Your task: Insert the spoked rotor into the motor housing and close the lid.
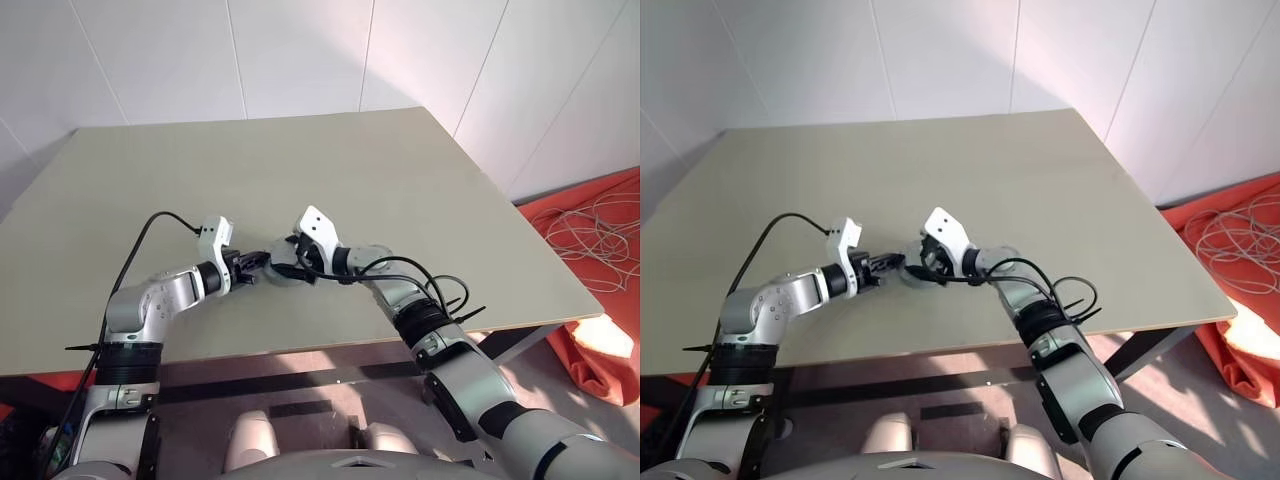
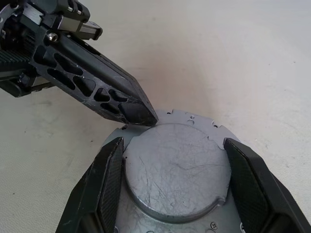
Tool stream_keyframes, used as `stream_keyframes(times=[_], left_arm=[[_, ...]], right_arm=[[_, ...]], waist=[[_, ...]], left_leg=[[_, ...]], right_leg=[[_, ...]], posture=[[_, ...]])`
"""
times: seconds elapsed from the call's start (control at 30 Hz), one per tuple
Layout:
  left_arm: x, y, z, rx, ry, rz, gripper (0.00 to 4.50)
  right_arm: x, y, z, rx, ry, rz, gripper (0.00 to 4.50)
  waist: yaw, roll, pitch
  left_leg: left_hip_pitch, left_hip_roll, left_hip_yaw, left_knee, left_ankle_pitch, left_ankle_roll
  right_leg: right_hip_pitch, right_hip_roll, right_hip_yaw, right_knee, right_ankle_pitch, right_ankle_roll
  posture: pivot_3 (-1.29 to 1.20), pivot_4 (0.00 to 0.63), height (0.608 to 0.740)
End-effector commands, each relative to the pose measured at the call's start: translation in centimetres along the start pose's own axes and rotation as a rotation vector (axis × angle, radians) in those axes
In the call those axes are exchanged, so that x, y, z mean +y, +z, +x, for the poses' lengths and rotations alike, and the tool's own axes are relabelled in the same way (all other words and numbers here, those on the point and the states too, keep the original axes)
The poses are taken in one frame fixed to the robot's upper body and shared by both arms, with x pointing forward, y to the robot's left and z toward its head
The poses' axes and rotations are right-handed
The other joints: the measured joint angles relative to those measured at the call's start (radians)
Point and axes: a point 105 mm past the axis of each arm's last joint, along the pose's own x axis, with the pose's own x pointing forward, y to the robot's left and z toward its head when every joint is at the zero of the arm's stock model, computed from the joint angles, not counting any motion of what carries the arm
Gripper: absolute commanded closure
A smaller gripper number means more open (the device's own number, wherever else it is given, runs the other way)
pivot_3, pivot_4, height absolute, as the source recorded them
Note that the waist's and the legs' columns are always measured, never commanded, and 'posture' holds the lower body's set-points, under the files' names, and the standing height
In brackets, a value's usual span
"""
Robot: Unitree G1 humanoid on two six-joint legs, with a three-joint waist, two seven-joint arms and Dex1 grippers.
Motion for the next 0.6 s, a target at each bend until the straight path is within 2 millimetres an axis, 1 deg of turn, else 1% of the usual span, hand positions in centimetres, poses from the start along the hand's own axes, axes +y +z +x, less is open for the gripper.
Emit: stream_keyframes(times=[0.03,0.2,0.27,0.33,0.47,0.5,0.6], left_arm=[[-0.4,0.2,-0.1,0.002,-0.01,0.005,4.47],[-0.4,0.2,-0.1,0.002,-0.006,0.002,4.47],[-0.4,0.2,-0.2,0.003,-0.006,0.002,4.5],[-0.4,0.2,-0.2,0.004,-0.004,0.004,4.5],[-0.3,0.2,-0.2,0.006,-0.003,0.006,4.5],[-0.3,0.3,-0.2,0.006,-0.003,0.007,4.5],[-0.3,0.3,-0.2,0.008,-0.003,0.009,4.5]], right_arm=[[0.2,-4.5,-1.1,0.169,-0.006,0.09,1.34],[0.2,-4.3,-1.2,0.16,0.012,0.108,1.34],[0.3,-4.1,-1.2,0.15,0.017,0.097,0.61],[0.0,-3.8,-1.2,0.139,-0.012,0.08,0.03],[-0.3,-3.1,-1.1,0.106,-0.024,0.086,0.03],[-0.3,-2.7,-1.1,0.089,-0.018,0.092,0.03],[-0.3,-1.6,-1.2,0.032,0.0,0.116,0.03]], waist=[[0.0,0.0,0.0],[0.0,0.0,0.0],[0.0,0.0,0.0],[0.0,0.0,0.0],[0.0,0.0,0.0],[0.0,0.0,0.0],[0.0,0.0,0.0]], left_leg=[[-0.001,0.0,0.0,0.0,0.0,0.0],[-0.001,0.0,0.0,-0.001,0.0,0.0],[-0.001,0.0,0.0,-0.001,0.0,0.0],[-0.001,0.0,0.0,-0.001,0.0,0.0],[-0.001,0.0,0.0,-0.004,0.0,0.0],[-0.001,0.0,0.0,-0.004,0.0,0.0],[-0.002,0.0,0.0,-0.006,0.0,0.0]], right_leg=[[0.0,0.0,0.0,0.0,0.0,0.0],[0.0,0.0,0.0,-0.001,0.0,0.0],[0.0,0.0,0.0,-0.002,0.0,0.0],[0.0,0.0,0.0,-0.002,0.0,0.0],[0.0,0.0,0.0,-0.004,0.001,-0.002],[0.0,0.0,0.0,-0.004,0.002,-0.004],[-0.001,0.0,-0.001,-0.004,0.002,-0.004]], posture=[[0.0,0.0,0.74],[0.0,0.0,0.74],[0.0,0.0,0.74],[0.0,0.0,0.74],[0.0,0.0,0.74],[0.0,0.0,0.74],[0.0,0.0,0.74]])
